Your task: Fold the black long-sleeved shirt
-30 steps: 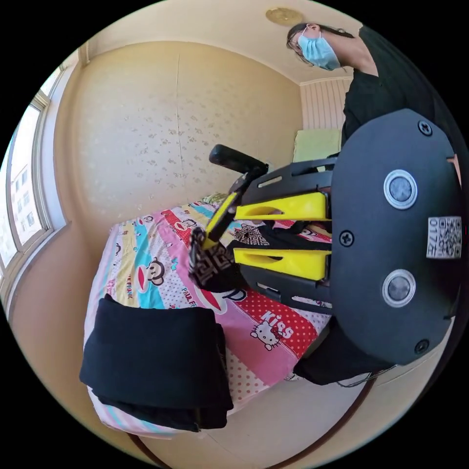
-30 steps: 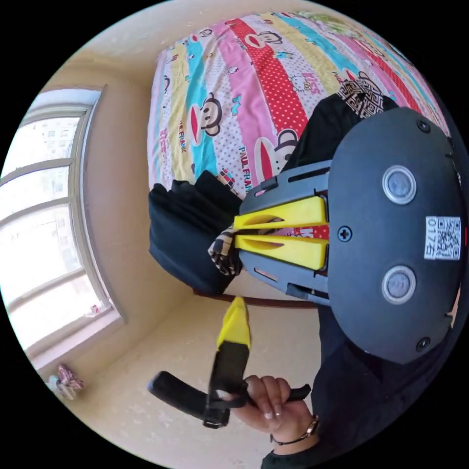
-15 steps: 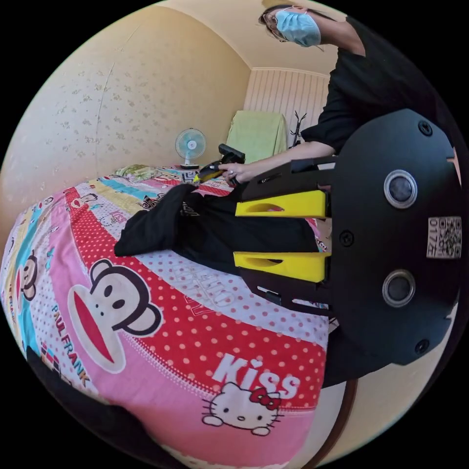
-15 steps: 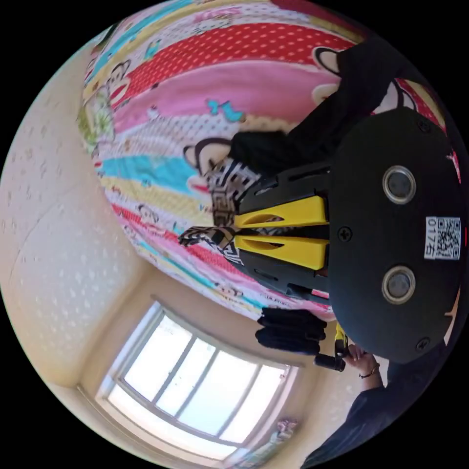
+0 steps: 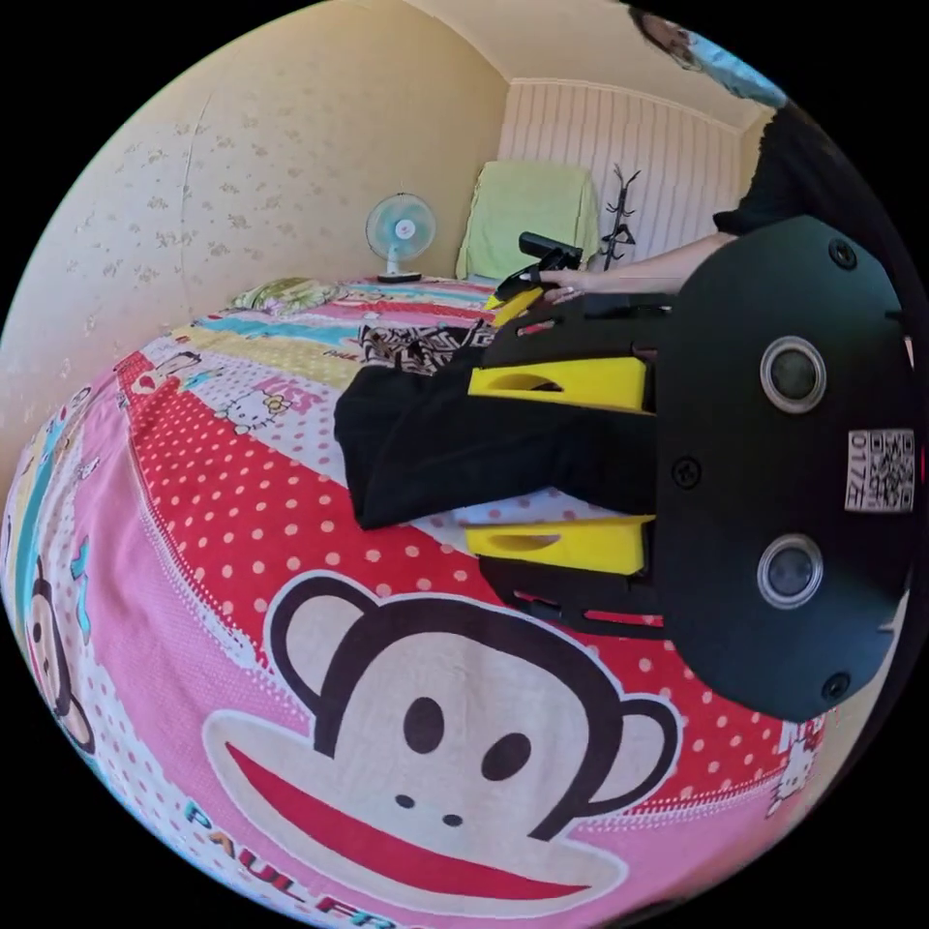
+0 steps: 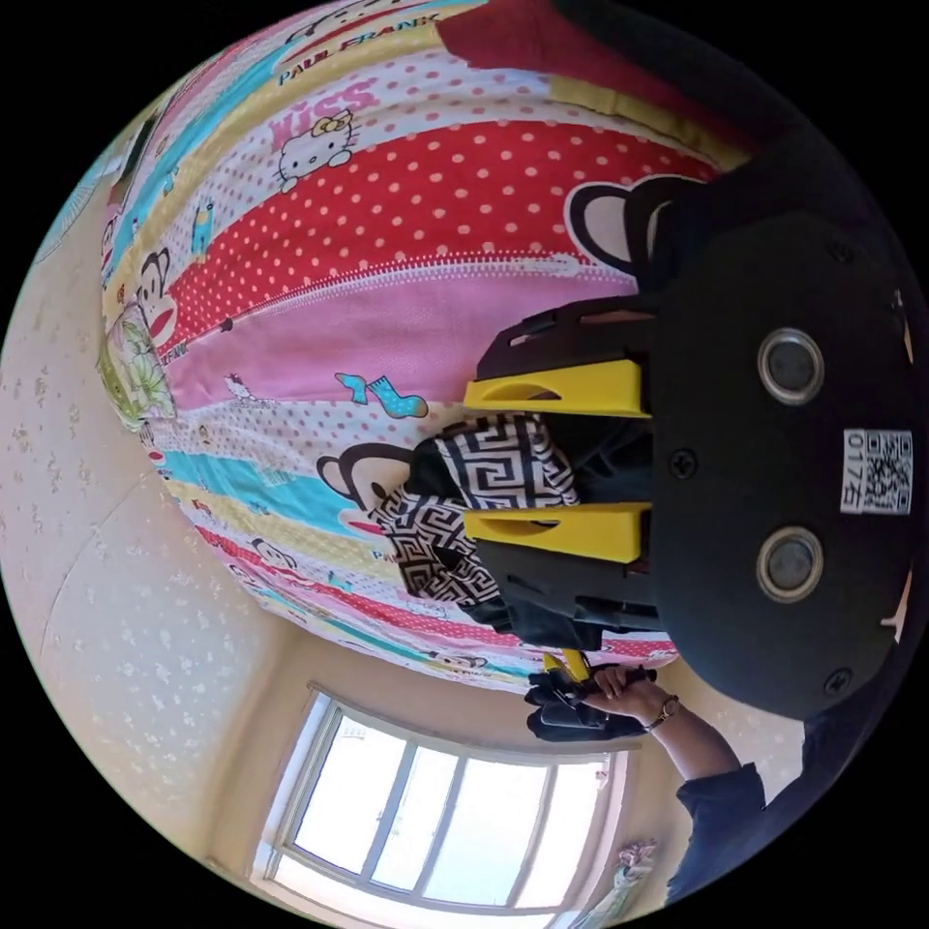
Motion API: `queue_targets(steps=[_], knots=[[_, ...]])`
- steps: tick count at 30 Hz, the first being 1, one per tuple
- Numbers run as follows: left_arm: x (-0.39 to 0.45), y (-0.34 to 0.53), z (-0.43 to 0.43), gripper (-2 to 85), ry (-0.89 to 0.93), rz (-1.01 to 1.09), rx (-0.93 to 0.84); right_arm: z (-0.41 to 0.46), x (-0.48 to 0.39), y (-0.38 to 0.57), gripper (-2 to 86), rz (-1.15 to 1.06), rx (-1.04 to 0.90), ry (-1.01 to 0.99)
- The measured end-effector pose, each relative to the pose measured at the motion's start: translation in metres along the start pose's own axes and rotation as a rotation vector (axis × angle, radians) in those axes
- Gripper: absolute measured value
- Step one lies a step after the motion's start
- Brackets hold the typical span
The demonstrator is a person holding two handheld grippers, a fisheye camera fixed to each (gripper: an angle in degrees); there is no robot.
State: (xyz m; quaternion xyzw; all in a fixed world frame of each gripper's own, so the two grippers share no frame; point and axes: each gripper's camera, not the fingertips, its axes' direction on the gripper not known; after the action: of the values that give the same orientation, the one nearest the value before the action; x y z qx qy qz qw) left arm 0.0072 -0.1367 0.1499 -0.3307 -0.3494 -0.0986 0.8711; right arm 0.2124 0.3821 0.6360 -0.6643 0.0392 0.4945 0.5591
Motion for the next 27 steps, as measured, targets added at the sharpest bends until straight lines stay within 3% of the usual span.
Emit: queue_targets(steps=[1,5,12,15,17,21,27], knots=[[0.002,0.0,0.002,10.3,-0.076,-0.015,0.004,0.014,0.002,-0.007,13.8,0.017,-0.056,-0.017],[-0.001,-0.014,-0.007,0.5,0.012,0.051,-0.036,0.024,-0.016,-0.014,7.7,-0.036,-0.083,0.011],[0.005,-0.073,-0.044,0.7,-0.111,0.203,-0.009,0.012,-0.064,-0.04,5.3,-0.163,-0.085,0.139],[-0.007,-0.077,-0.031,6.0,-0.058,0.223,-0.12,0.009,-0.059,-0.03,8.5,-0.09,-0.115,0.269],[-0.021,-0.054,-0.031,12.0,-0.006,0.255,-0.149,-0.007,-0.061,-0.005,10.3,-0.119,-0.08,0.258],[-0.045,0.016,-0.031,13.3,0.056,0.228,-0.188,-0.039,-0.058,0.093,11.2,-0.197,-0.112,0.308],[-0.058,0.142,-0.003,11.4,0.058,0.094,-0.367,-0.046,0.001,0.255,10.6,0.056,-0.369,0.293]])
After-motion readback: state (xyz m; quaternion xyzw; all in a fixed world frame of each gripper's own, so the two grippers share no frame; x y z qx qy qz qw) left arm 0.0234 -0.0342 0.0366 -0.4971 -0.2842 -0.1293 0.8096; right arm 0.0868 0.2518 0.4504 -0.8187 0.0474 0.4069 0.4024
